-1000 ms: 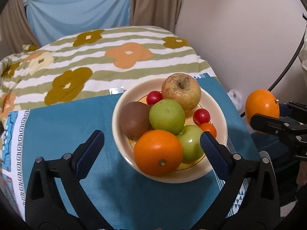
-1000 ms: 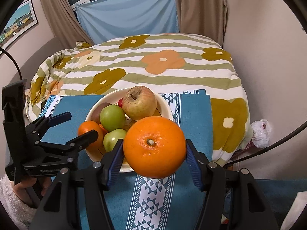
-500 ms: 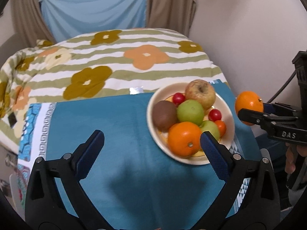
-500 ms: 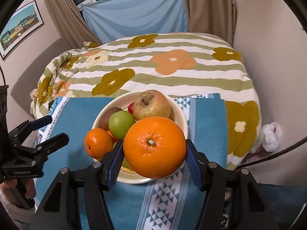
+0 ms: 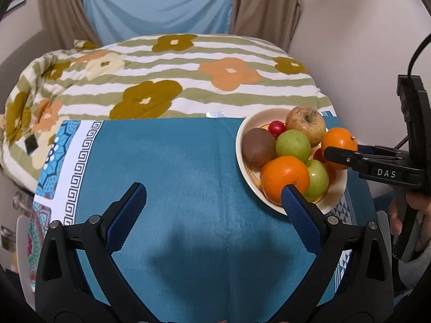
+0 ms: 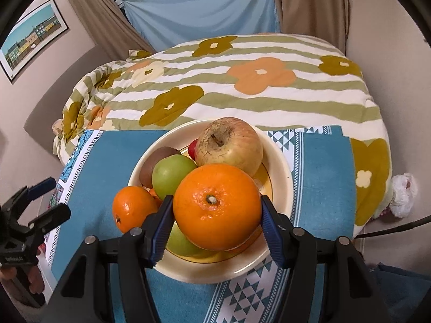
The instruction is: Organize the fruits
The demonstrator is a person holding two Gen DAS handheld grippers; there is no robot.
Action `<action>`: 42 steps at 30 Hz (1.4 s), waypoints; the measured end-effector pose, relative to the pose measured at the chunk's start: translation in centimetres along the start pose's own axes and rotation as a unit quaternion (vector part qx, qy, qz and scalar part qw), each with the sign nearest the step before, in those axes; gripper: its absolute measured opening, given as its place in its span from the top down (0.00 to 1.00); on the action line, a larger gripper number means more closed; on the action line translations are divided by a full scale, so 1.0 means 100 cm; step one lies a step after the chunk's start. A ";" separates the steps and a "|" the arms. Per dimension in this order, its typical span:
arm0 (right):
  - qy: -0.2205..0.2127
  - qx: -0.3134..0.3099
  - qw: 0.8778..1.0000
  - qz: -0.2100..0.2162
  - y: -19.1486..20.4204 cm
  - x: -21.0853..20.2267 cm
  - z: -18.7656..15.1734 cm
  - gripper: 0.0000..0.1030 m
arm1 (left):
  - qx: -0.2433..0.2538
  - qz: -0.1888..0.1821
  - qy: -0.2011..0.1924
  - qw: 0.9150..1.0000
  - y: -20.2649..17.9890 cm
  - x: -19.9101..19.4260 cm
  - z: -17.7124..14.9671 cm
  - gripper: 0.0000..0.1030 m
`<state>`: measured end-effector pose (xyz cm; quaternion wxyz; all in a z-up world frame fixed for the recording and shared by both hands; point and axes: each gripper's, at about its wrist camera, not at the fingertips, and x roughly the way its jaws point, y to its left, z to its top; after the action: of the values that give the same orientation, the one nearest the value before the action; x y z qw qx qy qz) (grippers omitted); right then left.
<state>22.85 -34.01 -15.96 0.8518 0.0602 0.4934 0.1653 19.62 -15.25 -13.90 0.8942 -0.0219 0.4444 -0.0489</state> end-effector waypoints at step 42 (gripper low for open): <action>-0.119 0.017 0.988 -0.092 0.139 -0.156 -0.050 0.09 | 0.011 0.026 -0.118 0.993 0.071 -0.189 -0.013 0.00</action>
<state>8.34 -26.60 -1.96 0.9149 0.0486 0.3949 0.0690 7.70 -6.20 -0.30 0.9416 -0.0059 0.3356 -0.0279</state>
